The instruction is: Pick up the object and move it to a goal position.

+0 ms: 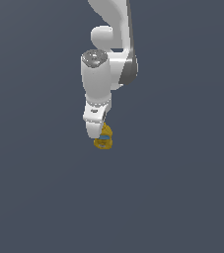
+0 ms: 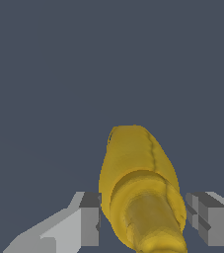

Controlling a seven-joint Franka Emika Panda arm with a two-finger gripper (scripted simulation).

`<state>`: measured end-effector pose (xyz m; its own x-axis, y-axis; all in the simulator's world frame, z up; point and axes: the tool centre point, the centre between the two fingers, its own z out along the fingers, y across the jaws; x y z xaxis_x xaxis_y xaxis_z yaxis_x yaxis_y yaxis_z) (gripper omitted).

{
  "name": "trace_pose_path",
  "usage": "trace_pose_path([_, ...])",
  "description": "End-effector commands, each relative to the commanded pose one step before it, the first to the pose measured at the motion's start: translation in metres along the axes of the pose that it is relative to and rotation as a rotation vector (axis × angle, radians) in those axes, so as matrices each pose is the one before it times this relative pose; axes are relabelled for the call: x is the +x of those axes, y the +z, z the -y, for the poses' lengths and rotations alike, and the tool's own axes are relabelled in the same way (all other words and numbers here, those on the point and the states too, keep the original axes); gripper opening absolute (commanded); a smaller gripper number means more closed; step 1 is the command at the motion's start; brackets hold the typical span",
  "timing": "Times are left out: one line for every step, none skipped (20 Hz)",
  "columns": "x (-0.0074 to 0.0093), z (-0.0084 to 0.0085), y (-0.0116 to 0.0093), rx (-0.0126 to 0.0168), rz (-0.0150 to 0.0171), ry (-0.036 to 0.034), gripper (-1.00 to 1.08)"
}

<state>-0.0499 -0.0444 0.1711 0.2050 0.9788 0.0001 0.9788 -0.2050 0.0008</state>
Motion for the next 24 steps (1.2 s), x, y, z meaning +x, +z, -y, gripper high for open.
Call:
trace_pose_path([-0.00004,-0.00001,0.00014,0.00014,0.00002,0.00007,-1.00])
trace_pose_path([0.00010,0.00014,-0.00020,0.00000,0.00000,0.00000,-1.00])
trace_pose_path([0.00031,0.00042,-0.00061,0.00000,0.00000,0.00000,-1.00])
trace_pose_path([0.00052,0.00070,-0.00101,0.00000,0.00000,0.00000,-1.00])
trace_pose_path([0.00073,0.00099,-0.00142,0.00000,0.00000,0.00000,-1.00])
trace_pose_path([0.00093,0.00127,-0.00183,0.00000,0.00000,0.00000,-1.00])
trace_pose_path([0.00114,0.00155,-0.00224,0.00000,0.00000,0.00000,-1.00])
trace_pose_path([0.00136,0.00184,-0.00266,0.00000,0.00000,0.00000,-1.00])
trace_pose_path([0.00157,0.00212,-0.00308,0.00000,0.00000,0.00000,-1.00])
trace_pose_path([0.00194,0.00243,-0.00349,-0.00007,0.00068,-0.00006,-1.00])
trace_pose_path([0.00200,0.00270,-0.00393,0.00000,0.00000,0.00000,-1.00])
trace_pose_path([0.00223,0.00299,-0.00437,0.00000,0.00000,0.00000,-1.00])
trace_pose_path([0.00245,0.00329,-0.00482,0.00000,0.00000,0.00000,-1.00])
trace_pose_path([0.00269,0.00359,-0.00528,0.00000,0.00000,0.00000,-1.00])
trace_pose_path([0.00306,0.00389,-0.00570,0.00003,0.00048,-0.00005,-1.00])
trace_pose_path([0.00318,0.00420,-0.00624,0.00000,0.00000,0.00000,-1.00])
trace_pose_path([0.00357,0.00452,-0.00669,0.00002,0.00049,-0.00004,-1.00])
trace_pose_path([0.00369,0.00481,-0.00723,0.00000,0.00000,0.00000,-1.00])
trace_pose_path([0.00391,0.00506,-0.00766,0.00000,0.00000,0.00000,-1.00])
trace_pose_path([0.00387,0.00497,-0.00756,0.00000,0.00000,0.00000,-1.00])
trace_pose_path([0.00387,0.00471,-0.00716,0.00006,0.00048,-0.00006,-1.00])
trace_pose_path([0.00357,0.00447,-0.00693,0.00000,0.00000,0.00000,-1.00])
trace_pose_path([0.00342,0.00421,-0.00660,0.00000,0.00000,0.00000,-1.00])
trace_pose_path([0.00326,0.00395,-0.00626,0.00000,0.00000,0.00000,-1.00])
